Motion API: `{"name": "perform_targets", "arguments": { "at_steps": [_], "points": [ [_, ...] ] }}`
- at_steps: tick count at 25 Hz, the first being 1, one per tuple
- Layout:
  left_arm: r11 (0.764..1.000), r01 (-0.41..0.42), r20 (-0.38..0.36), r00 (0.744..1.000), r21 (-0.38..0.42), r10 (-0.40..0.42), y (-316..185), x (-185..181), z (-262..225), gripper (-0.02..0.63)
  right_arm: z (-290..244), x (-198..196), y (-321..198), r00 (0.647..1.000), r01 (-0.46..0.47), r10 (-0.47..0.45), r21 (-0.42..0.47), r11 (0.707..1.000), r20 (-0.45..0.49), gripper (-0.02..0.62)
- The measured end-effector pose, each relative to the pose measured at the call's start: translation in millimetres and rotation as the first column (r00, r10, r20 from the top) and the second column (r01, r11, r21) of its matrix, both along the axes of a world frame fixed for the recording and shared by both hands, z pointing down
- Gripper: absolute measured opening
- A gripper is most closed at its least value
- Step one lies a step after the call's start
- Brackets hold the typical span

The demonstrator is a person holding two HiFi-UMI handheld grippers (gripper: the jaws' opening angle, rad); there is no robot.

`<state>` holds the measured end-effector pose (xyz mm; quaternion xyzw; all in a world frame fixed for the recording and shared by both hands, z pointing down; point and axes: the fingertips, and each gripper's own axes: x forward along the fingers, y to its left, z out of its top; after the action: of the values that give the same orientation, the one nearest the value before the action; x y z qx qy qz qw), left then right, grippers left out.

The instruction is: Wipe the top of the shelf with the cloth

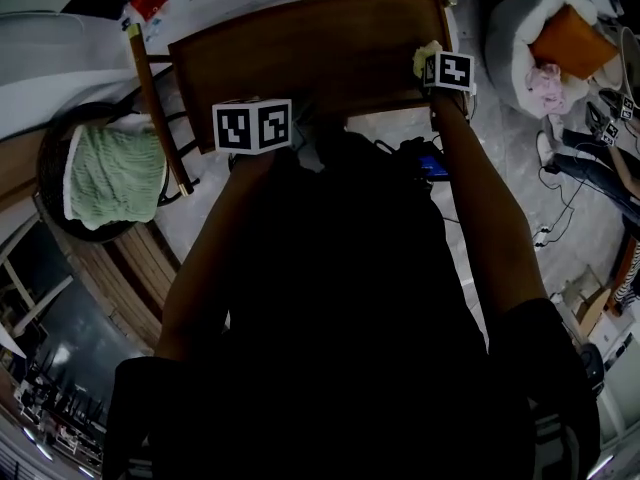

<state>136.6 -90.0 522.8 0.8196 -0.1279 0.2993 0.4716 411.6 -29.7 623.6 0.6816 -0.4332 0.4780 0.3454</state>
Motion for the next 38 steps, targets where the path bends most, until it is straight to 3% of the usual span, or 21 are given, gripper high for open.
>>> {"name": "perform_targets", "arguments": {
  "at_steps": [3,8,12,18,22,26,30,35,38],
  "points": [
    [1.0,0.027,-0.025,0.999,-0.005,-0.027,-3,-36,-13,0.011,-23,-82,-48,0.981,0.158,-0.172,0.139,0.977,0.089,0.044],
    [0.998,0.066,-0.044,0.997,-0.008,-0.066,-3,-98,-35,0.011,-54,-257,-110,0.869,0.345,-0.431,0.329,0.879,0.243,0.044],
    [0.997,0.077,-0.041,0.996,-0.024,-0.078,3,-155,-40,0.011,-42,-378,-131,0.751,0.469,-0.586,0.378,0.798,0.305,0.044],
    [0.993,0.117,-0.01,0.993,-0.028,-0.117,-2,-219,-34,0.011,-2,-492,-140,0.645,0.56,-0.665,0.36,0.746,0.375,0.044],
    [0.994,0.102,0.016,0.995,-0.022,-0.102,-4,-249,-25,0.011,21,-527,-141,0.617,0.632,-0.703,0.309,0.711,0.354,0.044],
    [0.994,0.107,0.025,0.994,-0.031,-0.106,-8,-261,-16,0.011,37,-535,-137,0.625,0.656,-0.702,0.257,0.709,0.342,0.044],
    [0.996,0.078,0.023,0.997,-0.05,-0.077,-5,-259,-10,0.011,39,-535,-133,0.626,0.67,-0.7,0.223,0.708,0.344,0.045],
    [0.996,0.059,0.023,0.998,-0.062,-0.058,-5,-249,-7,0.011,36,-531,-135,0.588,0.672,-0.718,0.27,0.69,0.372,0.044],
    [0.997,0.036,0.017,0.999,-0.07,-0.034,-6,-244,-7,0.011,37,-522,-128,0.585,0.669,-0.708,0.258,0.697,0.396,0.044]
  ]
}}
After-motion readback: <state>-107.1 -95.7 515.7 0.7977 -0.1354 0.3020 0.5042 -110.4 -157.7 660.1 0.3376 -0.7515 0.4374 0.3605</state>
